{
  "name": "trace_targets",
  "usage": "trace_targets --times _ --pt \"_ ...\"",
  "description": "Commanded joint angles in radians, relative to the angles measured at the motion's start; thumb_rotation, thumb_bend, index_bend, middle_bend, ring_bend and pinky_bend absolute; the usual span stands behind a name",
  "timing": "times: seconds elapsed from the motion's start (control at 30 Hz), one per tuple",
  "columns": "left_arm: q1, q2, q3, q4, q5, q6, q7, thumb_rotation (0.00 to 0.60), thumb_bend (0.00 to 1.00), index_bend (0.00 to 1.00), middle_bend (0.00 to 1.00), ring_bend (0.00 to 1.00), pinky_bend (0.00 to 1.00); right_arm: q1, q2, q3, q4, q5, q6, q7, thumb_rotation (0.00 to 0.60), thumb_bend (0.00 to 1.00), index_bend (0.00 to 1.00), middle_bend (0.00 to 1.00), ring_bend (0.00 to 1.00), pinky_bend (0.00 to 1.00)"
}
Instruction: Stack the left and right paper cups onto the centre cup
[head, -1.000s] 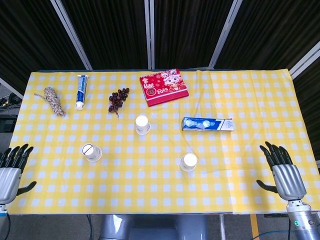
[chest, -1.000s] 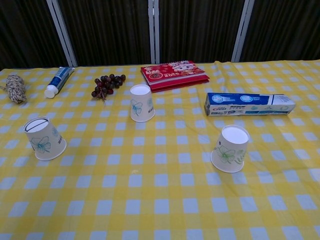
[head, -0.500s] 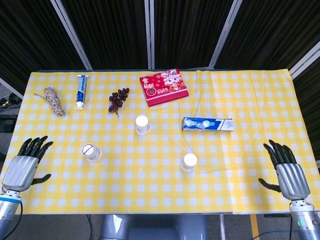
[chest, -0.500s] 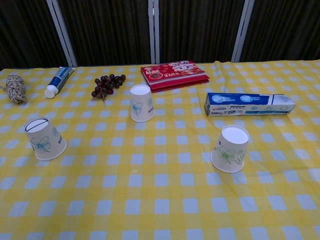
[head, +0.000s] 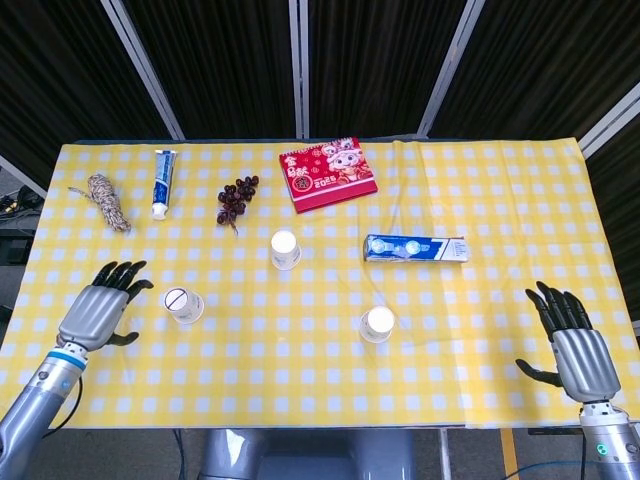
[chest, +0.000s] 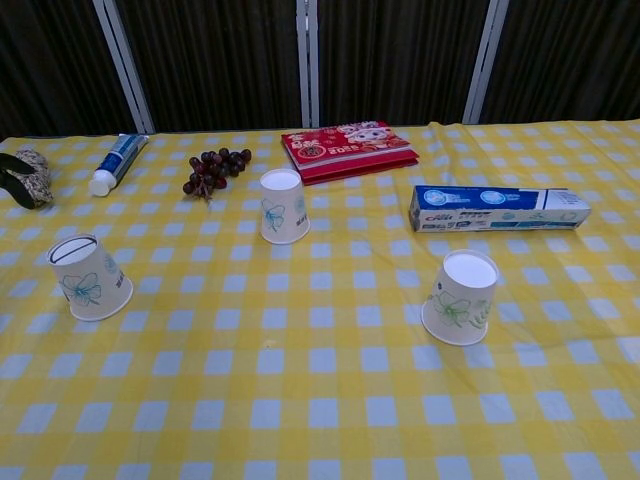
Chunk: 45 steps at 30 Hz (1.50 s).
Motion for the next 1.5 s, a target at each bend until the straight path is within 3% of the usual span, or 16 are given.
trace_targets --times 0.03,0.4,0.53,0.7,1.23,1.5 --pt "-0.053 -0.041 -0.021 0.02 -0.099 -0.048 0.08 0.6 0.19 0.21 0.0 0.0 0.01 0.0 0.001 0.002 0.002 -0.001 0.003 0.007 0.6 0.02 0.04 0.0 0.0 0.0" --pt "-0.136 -0.136 -0.024 0.083 -0.251 -0.086 0.175 0.6 0.2 0.21 0.0 0.0 0.01 0.001 0.001 0.003 0.007 0.0 0.0 0.023 0.6 0.02 0.04 0.0 0.0 0.0" --pt "-0.158 -0.17 -0.023 0.105 -0.281 -0.084 0.189 0.6 0.32 0.23 0.0 0.0 0.01 0.0 0.002 0.006 0.009 0.006 0.0 0.032 0.6 0.02 0.04 0.0 0.0 0.0" --pt "-0.171 -0.196 -0.025 0.118 -0.299 -0.069 0.189 0.6 0.39 0.28 0.0 0.0 0.02 0.0 0.003 0.007 0.012 0.006 0.001 0.04 0.6 0.02 0.04 0.0 0.0 0.0" --pt "-0.184 -0.18 -0.031 0.083 -0.262 -0.017 0.135 0.6 0.4 0.37 0.0 0.0 0.02 0.0 -0.004 0.004 0.014 0.003 0.0 0.033 0.6 0.02 0.04 0.0 0.0 0.0" --pt "-0.226 -0.14 -0.093 0.03 -0.231 -0.01 0.087 0.6 0.4 0.37 0.0 0.0 0.02 0.004 -0.006 0.014 0.024 0.023 -0.012 0.041 0.6 0.02 0.05 0.0 0.0 0.0"
